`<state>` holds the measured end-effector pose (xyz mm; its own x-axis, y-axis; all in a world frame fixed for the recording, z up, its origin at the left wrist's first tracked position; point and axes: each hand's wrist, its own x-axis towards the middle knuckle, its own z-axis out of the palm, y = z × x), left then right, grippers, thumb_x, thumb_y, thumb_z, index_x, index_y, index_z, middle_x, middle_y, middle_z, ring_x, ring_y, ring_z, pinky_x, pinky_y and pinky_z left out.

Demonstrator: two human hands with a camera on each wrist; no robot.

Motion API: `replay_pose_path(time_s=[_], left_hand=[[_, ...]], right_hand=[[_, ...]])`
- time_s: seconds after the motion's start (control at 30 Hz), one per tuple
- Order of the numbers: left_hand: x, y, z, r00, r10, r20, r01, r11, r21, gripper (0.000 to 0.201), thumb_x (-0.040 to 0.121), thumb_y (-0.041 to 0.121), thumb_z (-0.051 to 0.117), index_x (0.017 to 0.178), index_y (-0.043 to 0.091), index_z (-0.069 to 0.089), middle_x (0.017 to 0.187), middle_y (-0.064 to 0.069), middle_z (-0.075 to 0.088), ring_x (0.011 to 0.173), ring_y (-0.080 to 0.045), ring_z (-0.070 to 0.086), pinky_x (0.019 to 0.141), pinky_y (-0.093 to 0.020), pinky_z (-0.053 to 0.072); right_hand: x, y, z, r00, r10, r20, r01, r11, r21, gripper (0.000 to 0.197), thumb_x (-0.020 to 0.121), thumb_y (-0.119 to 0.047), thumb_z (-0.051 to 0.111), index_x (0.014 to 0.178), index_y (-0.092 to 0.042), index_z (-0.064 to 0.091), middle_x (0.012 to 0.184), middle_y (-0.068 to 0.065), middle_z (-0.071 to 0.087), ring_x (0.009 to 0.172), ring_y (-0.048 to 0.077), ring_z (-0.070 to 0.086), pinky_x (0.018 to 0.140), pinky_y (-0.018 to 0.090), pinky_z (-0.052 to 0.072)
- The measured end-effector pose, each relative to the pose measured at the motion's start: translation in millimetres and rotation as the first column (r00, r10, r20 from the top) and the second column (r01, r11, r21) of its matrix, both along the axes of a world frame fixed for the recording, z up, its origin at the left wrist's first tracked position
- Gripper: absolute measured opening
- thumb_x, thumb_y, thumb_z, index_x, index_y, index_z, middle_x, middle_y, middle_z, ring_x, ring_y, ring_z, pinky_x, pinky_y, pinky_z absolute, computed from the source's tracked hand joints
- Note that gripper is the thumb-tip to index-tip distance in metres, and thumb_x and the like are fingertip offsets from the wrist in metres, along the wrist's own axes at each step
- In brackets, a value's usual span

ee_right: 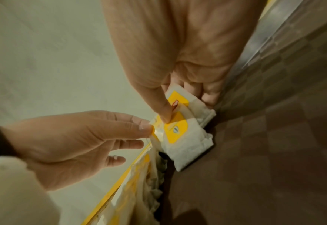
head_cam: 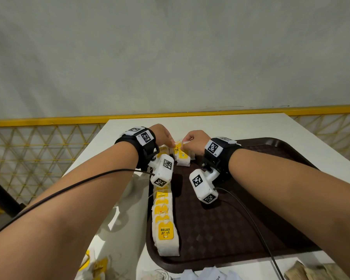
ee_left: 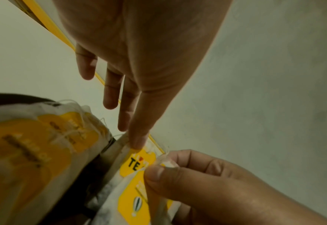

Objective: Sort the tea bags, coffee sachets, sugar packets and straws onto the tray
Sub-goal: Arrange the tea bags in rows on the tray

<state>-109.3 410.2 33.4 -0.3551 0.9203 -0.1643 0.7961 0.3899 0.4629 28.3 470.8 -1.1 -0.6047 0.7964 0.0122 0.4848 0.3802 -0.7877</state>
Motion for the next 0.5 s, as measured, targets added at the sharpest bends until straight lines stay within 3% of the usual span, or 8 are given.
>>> replay_pose_path(time_s=[0.23,0.37,0.5], left_hand=[[-0.6,3.3,0.4,0.994,-0.015,-0.105,0.011,0.999,-0.033,0.026,0.087,0.018,0.067,0.109,0.005,0.070,0.115,-0.012,0.067,0.091,-0.014,0.051,0.082,-0.026,0.040],[-0.6,2.8,4.7,0.992,-0.063,-0.108,0.059,0.997,-0.041,0.024,0.088,0.019,0.065,0.108,0.006,0.070,0.114,-0.011,0.067,0.091,-0.012,0.050,0.080,-0.025,0.037],[0.2,3.2,6.4,0.988,-0.096,-0.120,0.091,0.995,-0.049,0.024,0.088,0.020,0.065,0.107,0.006,0.070,0.109,-0.009,0.067,0.090,-0.012,0.051,0.080,-0.025,0.039]], right_hand=[[-1.0,-0.5,-3.1,0.999,0.026,0.037,-0.025,0.999,-0.035,0.014,0.079,-0.007,0.067,0.072,-0.015,0.058,0.070,0.003,0.058,0.055,0.013,0.052,0.053,0.023,0.044],[2.7,4.3,-2.0,0.999,0.025,0.043,-0.027,0.999,0.029,0.014,0.078,-0.012,0.073,0.086,-0.015,0.062,0.090,0.000,0.059,0.082,0.013,0.055,0.057,0.017,0.040],[4.5,6.4,-1.4,1.000,0.018,0.014,-0.018,1.000,0.010,0.013,0.078,-0.009,0.071,0.078,-0.017,0.060,0.095,0.003,0.061,0.087,0.015,0.056,0.060,0.019,0.042]])
